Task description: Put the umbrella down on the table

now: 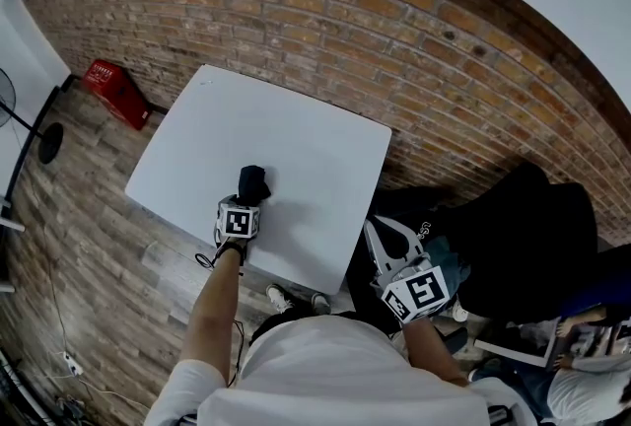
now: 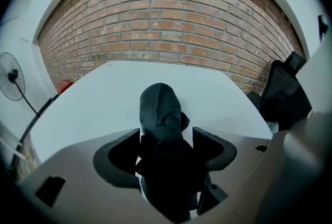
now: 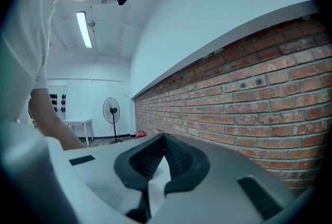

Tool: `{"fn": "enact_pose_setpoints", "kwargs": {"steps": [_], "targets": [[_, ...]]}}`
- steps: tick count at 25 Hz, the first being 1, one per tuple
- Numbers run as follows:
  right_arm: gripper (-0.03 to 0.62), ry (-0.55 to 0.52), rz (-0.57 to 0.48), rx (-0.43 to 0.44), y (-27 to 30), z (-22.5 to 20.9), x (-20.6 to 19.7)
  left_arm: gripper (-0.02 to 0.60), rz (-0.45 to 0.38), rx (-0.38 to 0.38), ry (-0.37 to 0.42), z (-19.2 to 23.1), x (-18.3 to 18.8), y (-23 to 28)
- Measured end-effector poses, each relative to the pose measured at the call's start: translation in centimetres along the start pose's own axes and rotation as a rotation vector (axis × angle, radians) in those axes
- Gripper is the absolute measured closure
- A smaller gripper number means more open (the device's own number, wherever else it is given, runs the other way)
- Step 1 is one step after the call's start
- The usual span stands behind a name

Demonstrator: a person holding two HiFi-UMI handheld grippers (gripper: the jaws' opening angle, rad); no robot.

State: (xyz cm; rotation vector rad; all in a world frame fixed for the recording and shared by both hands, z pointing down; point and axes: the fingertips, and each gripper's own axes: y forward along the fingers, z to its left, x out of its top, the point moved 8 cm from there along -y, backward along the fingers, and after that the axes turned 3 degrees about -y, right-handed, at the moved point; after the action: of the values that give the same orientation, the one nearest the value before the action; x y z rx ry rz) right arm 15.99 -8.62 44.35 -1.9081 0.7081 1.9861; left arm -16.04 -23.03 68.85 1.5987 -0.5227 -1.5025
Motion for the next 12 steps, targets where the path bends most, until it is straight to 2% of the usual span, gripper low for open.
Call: {"fn": "enact_pose_setpoints", "kwargs": {"steps": [5,12], "targets": [[0.574,0.003,-0.013,0.026,0.0,0.2,0.0,0.225,-0.029,-0.021,0.017,-0.6,-0.1,-1.0],[0.576,0.011,-0.030,0.084,0.1,0.8,-0.2,0.216,-0.079,-0.007,0.017,-0.8,-0.6,-3.2]]}}
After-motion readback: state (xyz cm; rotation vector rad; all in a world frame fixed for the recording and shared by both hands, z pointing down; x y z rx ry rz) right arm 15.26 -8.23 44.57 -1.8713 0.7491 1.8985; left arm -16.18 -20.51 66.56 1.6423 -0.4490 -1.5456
